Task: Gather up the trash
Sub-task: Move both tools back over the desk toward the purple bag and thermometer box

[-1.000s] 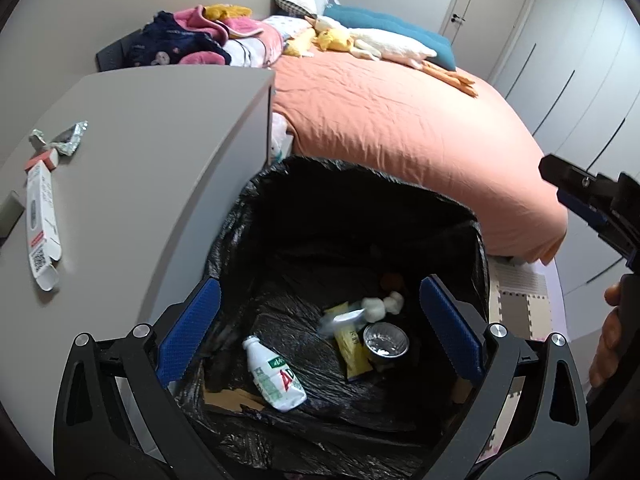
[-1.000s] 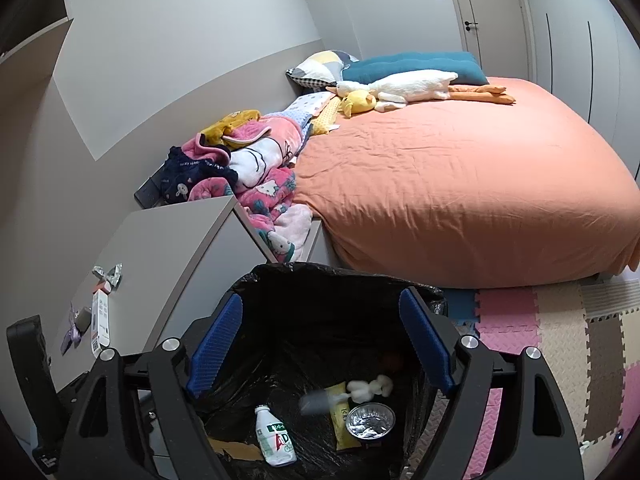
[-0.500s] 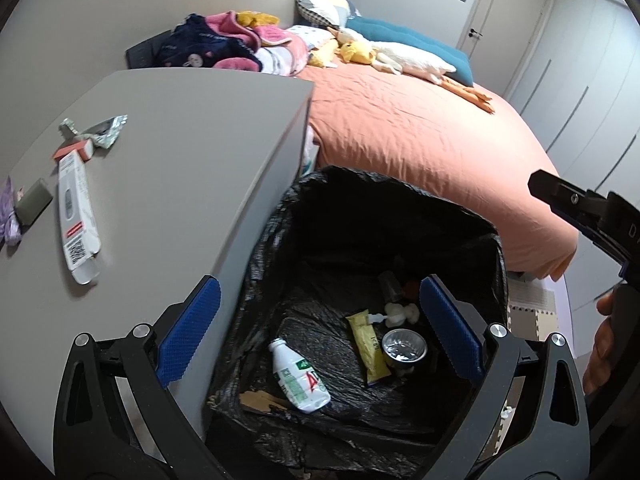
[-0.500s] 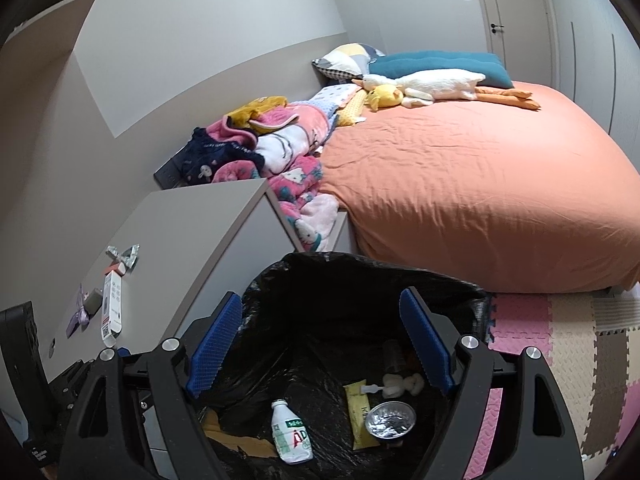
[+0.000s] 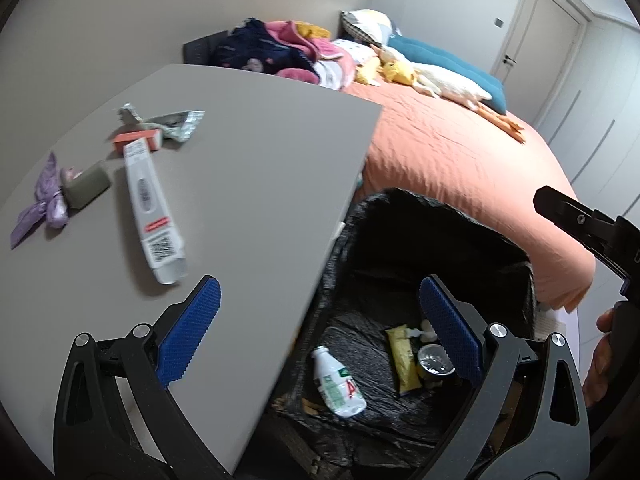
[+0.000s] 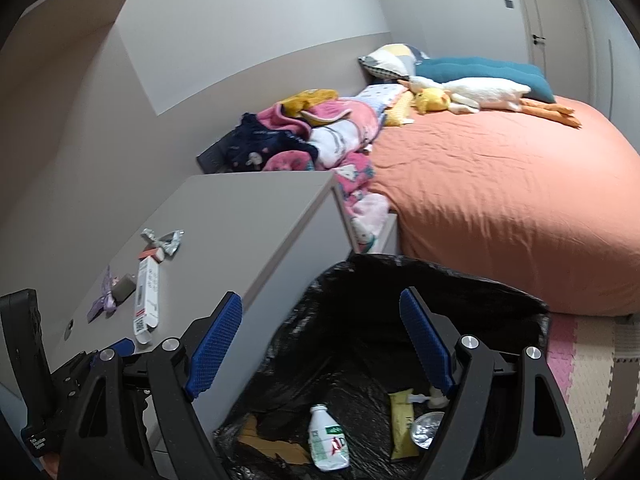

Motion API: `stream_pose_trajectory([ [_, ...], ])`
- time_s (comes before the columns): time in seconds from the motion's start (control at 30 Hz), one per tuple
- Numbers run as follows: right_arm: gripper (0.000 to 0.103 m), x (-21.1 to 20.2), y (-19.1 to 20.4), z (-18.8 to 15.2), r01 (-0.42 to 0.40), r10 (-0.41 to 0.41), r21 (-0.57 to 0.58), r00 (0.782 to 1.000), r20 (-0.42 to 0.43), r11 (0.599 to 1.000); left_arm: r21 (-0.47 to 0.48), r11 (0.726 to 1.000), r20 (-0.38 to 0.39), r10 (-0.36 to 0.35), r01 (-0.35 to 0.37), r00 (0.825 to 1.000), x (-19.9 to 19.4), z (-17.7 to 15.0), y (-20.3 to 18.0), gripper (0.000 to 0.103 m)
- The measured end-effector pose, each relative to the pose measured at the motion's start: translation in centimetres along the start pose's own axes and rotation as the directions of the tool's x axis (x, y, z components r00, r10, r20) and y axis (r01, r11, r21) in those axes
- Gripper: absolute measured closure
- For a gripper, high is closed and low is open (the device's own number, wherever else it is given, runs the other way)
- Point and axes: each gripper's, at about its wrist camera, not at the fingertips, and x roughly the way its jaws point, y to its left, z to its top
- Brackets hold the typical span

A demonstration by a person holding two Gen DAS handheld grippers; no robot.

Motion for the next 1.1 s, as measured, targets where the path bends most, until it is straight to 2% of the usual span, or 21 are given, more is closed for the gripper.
stream_pose_trajectory([
  [0.27,0.021,1.7,4.1,0.3,-0.08,0.08,-0.061,0.997,-0.002,0.995,-0.047,0.997,0.015,0.06,-0.06,0.998,-0.7,0.2,3.3,0.007],
  [0.53,0.021,4.1,8.7,0.4,-0.146,0.141,-0.124,0.989,-0.046,0.982,-0.108,0.988,0.025,0.111,-0.108,0.993,-1.6,0.4,7.4,0.006],
  [1.1,0.021,8.5,16.5,-0.4,-0.23,0.201,-0.217,0.968,-0.148,0.949,-0.225,0.955,0.016,0.202,-0.193,0.979,-2.8,0.5,15.5,0.006],
])
